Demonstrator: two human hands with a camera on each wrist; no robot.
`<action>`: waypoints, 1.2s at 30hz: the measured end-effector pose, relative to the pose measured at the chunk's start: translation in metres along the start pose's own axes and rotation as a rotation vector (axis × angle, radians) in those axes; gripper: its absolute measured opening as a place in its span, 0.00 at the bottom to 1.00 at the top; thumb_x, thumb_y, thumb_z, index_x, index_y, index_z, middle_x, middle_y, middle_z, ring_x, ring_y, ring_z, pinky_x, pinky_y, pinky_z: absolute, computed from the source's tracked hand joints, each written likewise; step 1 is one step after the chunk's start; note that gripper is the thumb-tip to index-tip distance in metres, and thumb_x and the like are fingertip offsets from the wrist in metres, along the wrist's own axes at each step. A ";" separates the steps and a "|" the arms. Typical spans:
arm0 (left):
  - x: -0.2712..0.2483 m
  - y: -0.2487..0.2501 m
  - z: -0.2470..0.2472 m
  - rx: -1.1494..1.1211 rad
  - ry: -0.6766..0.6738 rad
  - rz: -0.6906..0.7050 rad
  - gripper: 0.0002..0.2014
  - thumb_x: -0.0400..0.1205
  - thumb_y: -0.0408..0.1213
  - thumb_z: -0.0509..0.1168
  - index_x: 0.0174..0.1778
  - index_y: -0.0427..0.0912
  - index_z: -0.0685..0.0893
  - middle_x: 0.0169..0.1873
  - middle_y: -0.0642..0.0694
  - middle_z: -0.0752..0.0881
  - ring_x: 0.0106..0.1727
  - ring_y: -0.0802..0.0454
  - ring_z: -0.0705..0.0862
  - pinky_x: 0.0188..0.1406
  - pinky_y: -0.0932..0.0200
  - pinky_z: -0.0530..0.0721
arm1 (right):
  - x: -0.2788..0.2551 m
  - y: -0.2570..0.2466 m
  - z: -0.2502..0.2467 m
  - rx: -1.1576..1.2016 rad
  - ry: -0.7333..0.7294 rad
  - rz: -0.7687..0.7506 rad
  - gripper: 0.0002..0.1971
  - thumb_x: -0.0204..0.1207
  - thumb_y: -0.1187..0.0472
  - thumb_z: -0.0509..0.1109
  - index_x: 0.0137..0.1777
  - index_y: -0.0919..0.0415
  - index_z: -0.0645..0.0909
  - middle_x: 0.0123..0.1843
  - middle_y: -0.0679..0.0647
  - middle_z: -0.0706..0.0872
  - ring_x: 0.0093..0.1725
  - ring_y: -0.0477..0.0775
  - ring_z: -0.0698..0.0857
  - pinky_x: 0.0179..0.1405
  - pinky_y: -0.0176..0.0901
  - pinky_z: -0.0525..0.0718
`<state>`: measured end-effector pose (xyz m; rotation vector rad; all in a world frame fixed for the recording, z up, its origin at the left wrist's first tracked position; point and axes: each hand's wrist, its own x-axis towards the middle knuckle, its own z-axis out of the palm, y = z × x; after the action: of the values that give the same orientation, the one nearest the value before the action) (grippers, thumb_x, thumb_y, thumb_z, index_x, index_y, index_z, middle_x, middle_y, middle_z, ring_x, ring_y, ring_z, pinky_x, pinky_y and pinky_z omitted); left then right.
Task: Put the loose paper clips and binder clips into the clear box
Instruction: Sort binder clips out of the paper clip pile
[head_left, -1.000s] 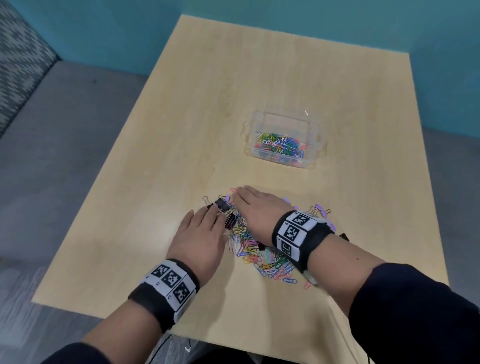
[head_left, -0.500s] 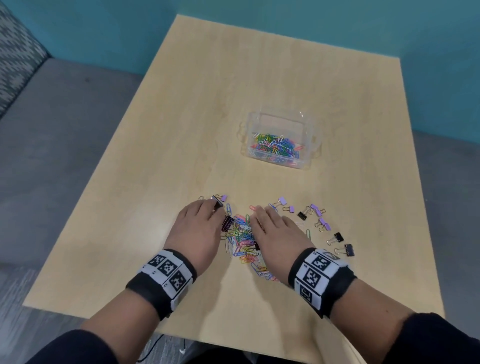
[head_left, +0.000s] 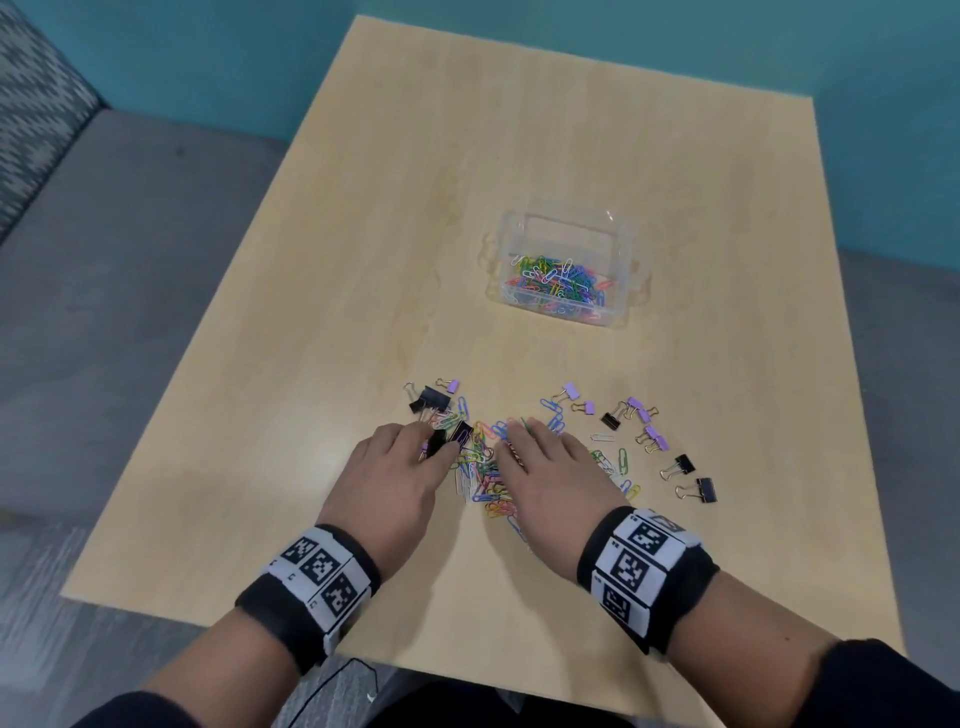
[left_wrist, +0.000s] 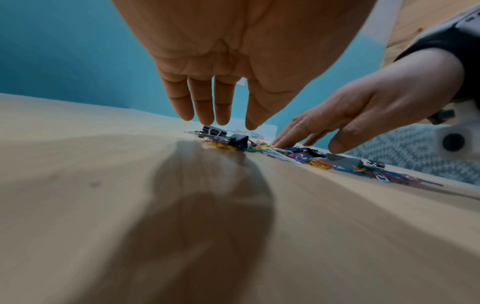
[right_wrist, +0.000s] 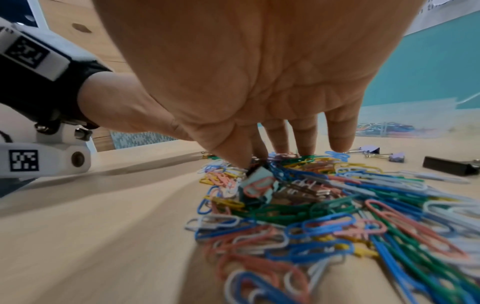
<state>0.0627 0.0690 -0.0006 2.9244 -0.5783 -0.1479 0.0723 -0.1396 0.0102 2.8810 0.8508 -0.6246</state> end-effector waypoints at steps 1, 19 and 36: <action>0.000 0.003 -0.001 0.009 0.001 0.010 0.24 0.71 0.34 0.54 0.63 0.46 0.81 0.55 0.41 0.80 0.49 0.38 0.76 0.42 0.48 0.78 | -0.002 -0.002 0.001 0.003 0.025 -0.007 0.34 0.71 0.59 0.64 0.77 0.66 0.64 0.79 0.65 0.66 0.78 0.70 0.63 0.72 0.65 0.68; -0.031 -0.014 0.014 -0.126 -0.100 -0.039 0.15 0.74 0.30 0.51 0.47 0.37 0.83 0.69 0.34 0.77 0.69 0.37 0.76 0.66 0.45 0.77 | 0.006 -0.045 0.005 0.008 0.122 -0.219 0.30 0.72 0.60 0.46 0.72 0.67 0.72 0.73 0.66 0.74 0.74 0.69 0.71 0.70 0.62 0.73; -0.039 -0.018 0.014 -0.426 0.128 -0.242 0.27 0.68 0.27 0.58 0.66 0.37 0.78 0.57 0.41 0.85 0.59 0.45 0.75 0.64 0.63 0.66 | 0.010 -0.070 -0.002 -0.019 0.046 -0.043 0.35 0.76 0.60 0.54 0.82 0.63 0.47 0.75 0.69 0.62 0.76 0.74 0.59 0.73 0.73 0.58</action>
<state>0.0320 0.0989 -0.0147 2.5509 -0.1461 -0.0963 0.0437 -0.0751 0.0112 2.8777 0.9211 -0.5535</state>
